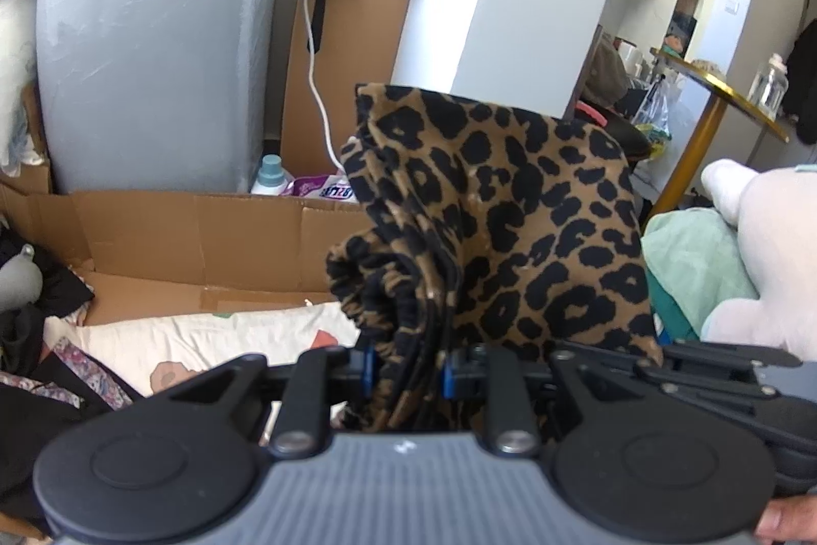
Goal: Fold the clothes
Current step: 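Lift the folded trousers up off the blanket with both grippers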
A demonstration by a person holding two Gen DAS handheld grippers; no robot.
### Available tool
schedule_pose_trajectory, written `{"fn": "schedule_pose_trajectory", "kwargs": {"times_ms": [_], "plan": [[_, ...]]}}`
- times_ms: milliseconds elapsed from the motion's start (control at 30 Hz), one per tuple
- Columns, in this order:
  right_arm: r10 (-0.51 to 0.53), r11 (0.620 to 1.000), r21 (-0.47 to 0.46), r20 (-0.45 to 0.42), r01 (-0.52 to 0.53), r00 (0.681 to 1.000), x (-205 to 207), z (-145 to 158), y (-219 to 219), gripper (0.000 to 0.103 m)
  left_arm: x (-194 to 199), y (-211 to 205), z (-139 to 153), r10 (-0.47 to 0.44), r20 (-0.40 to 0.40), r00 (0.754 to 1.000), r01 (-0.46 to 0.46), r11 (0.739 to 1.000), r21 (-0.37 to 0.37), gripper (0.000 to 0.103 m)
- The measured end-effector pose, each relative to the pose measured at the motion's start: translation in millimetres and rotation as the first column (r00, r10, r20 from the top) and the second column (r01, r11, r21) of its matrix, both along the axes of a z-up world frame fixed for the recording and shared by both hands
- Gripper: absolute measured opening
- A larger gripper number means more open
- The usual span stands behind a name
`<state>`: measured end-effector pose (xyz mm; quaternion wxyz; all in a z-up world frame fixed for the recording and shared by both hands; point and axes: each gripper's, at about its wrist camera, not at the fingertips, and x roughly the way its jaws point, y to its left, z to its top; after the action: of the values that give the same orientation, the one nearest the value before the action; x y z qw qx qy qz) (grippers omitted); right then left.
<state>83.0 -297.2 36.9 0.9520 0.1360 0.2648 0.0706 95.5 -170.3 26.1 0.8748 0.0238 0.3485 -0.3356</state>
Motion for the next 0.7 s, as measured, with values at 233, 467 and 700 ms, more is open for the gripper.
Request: {"fn": "schedule_pose_trajectory", "kwargs": {"times_ms": [233, 467, 700], "plan": [[-0.016, 1.0, -0.01, 0.0, 0.016, 1.0, -8, 2, -21, 0.005, -13, -23, 4, 0.021, 0.018, 1.0, -0.021, 1.0, 0.016, 0.024], [-0.088, 0.996, -0.031, -0.019, 0.087, 0.996, -10, 3, -44, 0.005, -14, -56, -1, 0.006, 0.007, 1.0, -0.006, 1.0, 0.01, 0.024], [-0.157, 0.986, -0.06, -0.018, 0.156, 0.987, -18, -4, -75, 0.005, -13, -88, -10, -0.054, -0.014, 0.998, 0.054, 0.998, -0.013, 0.025]]}}
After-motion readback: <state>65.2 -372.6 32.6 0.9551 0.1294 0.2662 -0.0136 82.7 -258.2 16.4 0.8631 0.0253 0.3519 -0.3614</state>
